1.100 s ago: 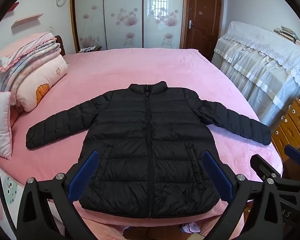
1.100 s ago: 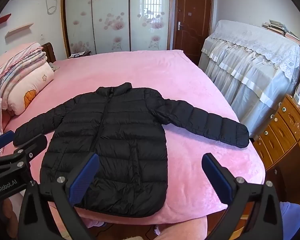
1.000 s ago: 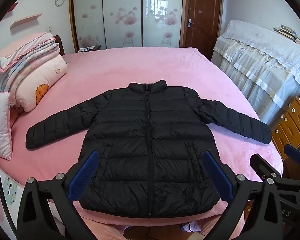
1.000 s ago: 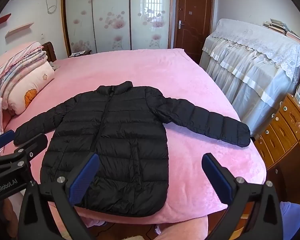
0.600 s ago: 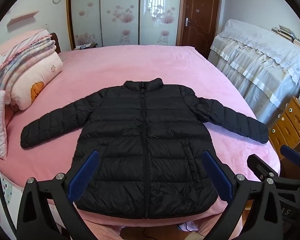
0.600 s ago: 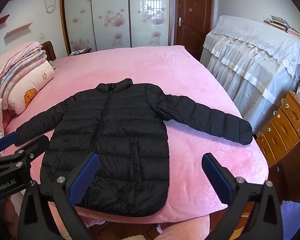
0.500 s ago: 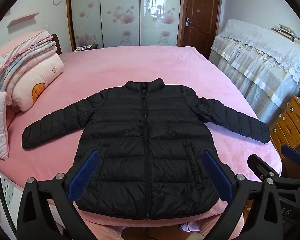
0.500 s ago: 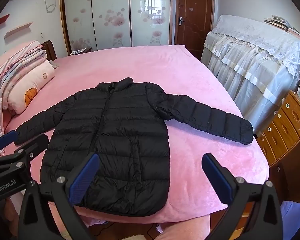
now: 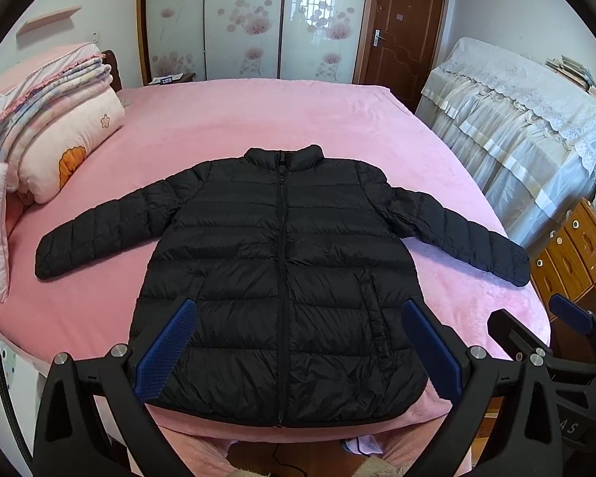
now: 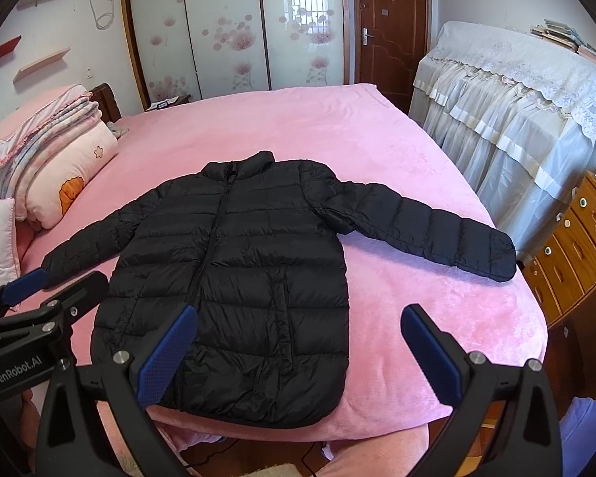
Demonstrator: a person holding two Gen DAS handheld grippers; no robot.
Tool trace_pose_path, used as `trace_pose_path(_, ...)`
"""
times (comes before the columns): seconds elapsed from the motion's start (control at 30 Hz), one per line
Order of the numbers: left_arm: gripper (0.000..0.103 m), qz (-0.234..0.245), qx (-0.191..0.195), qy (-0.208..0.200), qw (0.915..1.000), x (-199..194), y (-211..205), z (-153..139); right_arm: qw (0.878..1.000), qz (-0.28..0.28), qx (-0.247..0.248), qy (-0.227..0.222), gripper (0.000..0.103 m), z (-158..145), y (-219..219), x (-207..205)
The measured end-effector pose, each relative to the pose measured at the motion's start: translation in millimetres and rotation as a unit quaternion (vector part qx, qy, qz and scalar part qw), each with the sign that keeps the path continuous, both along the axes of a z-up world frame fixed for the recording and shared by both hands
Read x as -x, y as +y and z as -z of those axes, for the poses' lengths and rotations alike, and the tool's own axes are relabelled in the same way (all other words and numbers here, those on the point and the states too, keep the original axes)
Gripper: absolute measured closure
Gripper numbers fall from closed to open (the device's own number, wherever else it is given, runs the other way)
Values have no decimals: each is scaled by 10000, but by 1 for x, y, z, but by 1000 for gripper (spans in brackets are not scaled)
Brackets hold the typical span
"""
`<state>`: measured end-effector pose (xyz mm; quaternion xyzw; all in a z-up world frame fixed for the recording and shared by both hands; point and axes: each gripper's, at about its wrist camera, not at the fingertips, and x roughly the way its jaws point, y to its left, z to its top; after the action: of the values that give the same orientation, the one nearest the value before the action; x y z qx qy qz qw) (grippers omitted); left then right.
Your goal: Fold large clothes
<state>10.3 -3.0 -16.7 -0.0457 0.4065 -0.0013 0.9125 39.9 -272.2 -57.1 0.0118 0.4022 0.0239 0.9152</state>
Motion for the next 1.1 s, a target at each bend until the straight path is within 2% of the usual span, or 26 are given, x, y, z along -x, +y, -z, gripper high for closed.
trace_pose_path(0.5, 1, -182, -183, -401, 9989, 21, 0, -13, 9998, -215, 33, 14, 0, -4, 3, 2)
trace_pose_path(1.1, 1, -122, -363, -352, 9986, 12, -10, -14, 9990, -268, 220, -296, 0, -20, 4, 10)
